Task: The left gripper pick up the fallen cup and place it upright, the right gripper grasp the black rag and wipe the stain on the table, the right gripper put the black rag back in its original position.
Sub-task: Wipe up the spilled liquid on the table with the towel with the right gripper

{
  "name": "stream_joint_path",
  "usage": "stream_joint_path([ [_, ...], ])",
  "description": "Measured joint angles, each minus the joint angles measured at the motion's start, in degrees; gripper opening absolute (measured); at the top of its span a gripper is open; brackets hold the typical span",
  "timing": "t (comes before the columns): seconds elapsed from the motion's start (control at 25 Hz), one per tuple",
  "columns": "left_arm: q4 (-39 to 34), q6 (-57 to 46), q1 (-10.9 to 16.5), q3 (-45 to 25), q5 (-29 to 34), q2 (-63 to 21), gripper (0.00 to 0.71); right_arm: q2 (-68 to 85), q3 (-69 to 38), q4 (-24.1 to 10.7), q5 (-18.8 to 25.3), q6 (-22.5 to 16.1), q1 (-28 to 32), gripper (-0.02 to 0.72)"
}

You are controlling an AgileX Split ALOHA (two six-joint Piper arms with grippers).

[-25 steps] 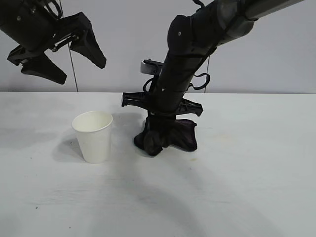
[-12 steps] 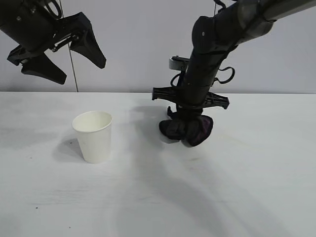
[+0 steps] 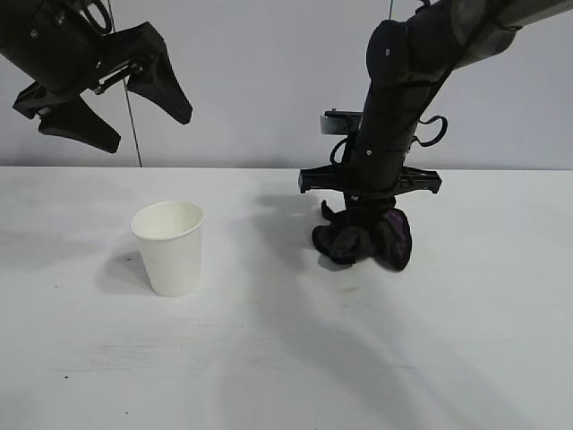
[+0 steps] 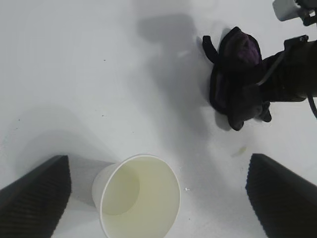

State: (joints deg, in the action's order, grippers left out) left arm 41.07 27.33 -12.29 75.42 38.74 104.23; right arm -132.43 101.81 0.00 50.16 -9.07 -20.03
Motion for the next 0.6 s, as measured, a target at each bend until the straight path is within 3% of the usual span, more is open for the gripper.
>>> stream_joint_path([
  [0.12, 0.0, 0.0, 0.0, 0.0, 0.0, 0.0, 0.693, 2.68, -4.55, 0.57, -0.57, 0.26, -1.34, 0.031],
  [0.4, 0.0, 0.0, 0.0, 0.0, 0.0, 0.0, 0.693, 7.8, -16.34, 0.65, -7.39, 0.13, -4.76, 0.031],
  [0.6, 0.0, 0.0, 0.0, 0.0, 0.0, 0.0, 0.693, 9.48, -19.85, 0.66, -10.43, -2.01, -8.06, 0.031],
])
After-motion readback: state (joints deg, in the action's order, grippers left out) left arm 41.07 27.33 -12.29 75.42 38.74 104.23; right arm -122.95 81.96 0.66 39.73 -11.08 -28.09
